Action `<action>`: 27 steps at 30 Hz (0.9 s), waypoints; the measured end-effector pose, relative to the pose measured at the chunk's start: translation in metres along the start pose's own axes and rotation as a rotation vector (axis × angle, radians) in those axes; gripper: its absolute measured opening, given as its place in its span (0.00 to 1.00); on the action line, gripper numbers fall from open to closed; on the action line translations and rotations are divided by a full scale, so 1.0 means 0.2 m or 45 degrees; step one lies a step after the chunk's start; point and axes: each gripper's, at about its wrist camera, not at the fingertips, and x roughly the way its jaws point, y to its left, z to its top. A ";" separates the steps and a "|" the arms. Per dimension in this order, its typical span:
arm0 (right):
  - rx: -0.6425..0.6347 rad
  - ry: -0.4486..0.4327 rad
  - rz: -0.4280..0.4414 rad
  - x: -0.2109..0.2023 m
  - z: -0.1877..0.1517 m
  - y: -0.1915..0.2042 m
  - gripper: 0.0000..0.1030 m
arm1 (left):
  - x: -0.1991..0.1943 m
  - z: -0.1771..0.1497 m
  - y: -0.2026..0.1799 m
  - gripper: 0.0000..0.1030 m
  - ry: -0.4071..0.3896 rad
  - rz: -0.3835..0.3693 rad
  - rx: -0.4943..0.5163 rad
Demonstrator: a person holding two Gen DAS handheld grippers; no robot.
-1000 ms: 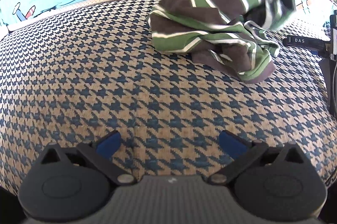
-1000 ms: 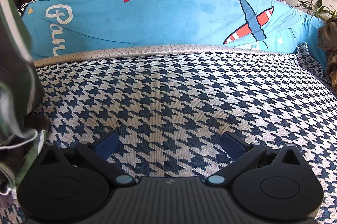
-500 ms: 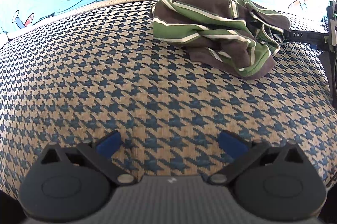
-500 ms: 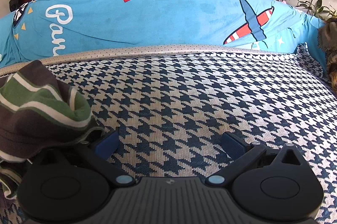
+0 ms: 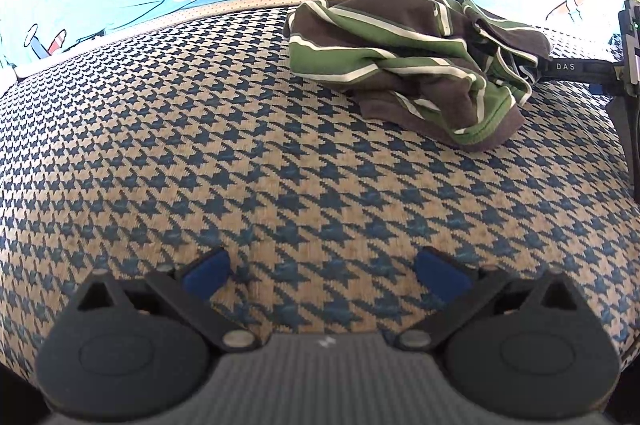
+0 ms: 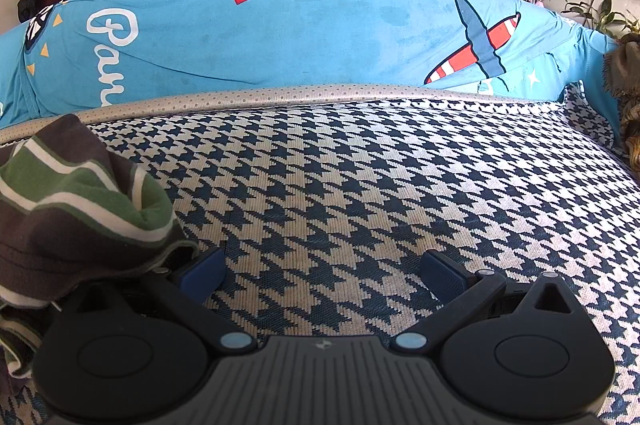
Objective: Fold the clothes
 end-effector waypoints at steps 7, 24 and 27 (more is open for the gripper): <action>0.001 -0.001 0.000 0.00 0.00 0.00 1.00 | -0.04 -0.01 -0.04 1.00 -0.004 0.004 0.002; -0.006 0.000 -0.007 0.00 -0.01 0.01 1.00 | 0.11 0.06 -0.05 1.00 -0.013 0.022 -0.007; 0.004 0.012 -0.016 -0.01 -0.01 0.00 1.00 | 0.11 0.04 -0.06 1.00 -0.028 0.024 -0.006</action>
